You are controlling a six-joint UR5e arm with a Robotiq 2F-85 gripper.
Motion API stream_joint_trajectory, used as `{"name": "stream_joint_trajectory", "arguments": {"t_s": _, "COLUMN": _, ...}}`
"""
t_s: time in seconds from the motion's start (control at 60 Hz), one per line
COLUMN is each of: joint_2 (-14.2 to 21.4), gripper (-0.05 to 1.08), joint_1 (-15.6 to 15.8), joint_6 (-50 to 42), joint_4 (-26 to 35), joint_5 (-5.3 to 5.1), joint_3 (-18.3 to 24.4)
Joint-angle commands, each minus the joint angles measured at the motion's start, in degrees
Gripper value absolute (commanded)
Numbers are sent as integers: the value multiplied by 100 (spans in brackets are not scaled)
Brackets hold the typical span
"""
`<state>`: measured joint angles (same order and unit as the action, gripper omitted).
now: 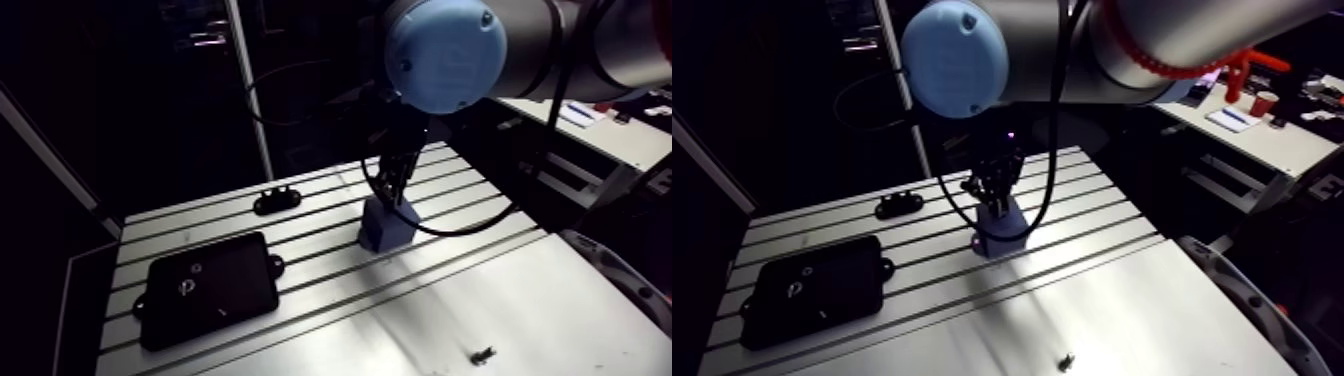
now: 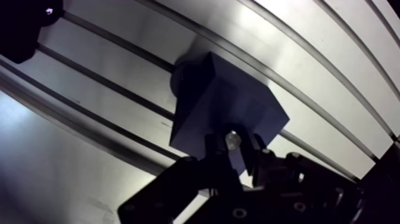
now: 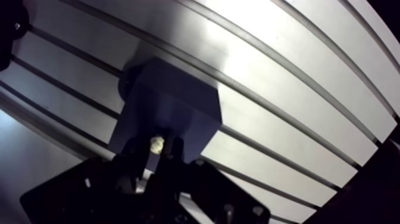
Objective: Pick up the M10 bolt and insert it into the hex recess until seated.
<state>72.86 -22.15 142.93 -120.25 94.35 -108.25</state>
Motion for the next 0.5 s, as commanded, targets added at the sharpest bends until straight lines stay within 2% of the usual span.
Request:
{"name": "stream_joint_trajectory", "arguments": {"t_s": 0.017, "joint_2": 4, "gripper": 73, "joint_1": 7, "joint_6": 175, "joint_4": 5, "joint_5": 0, "joint_3": -25}}
{"name": "stream_joint_trajectory", "arguments": {"t_s": 0.5, "joint_2": -15, "gripper": 73, "joint_1": 0, "joint_6": 373, "joint_4": 5, "joint_5": 9, "joint_3": 17}}
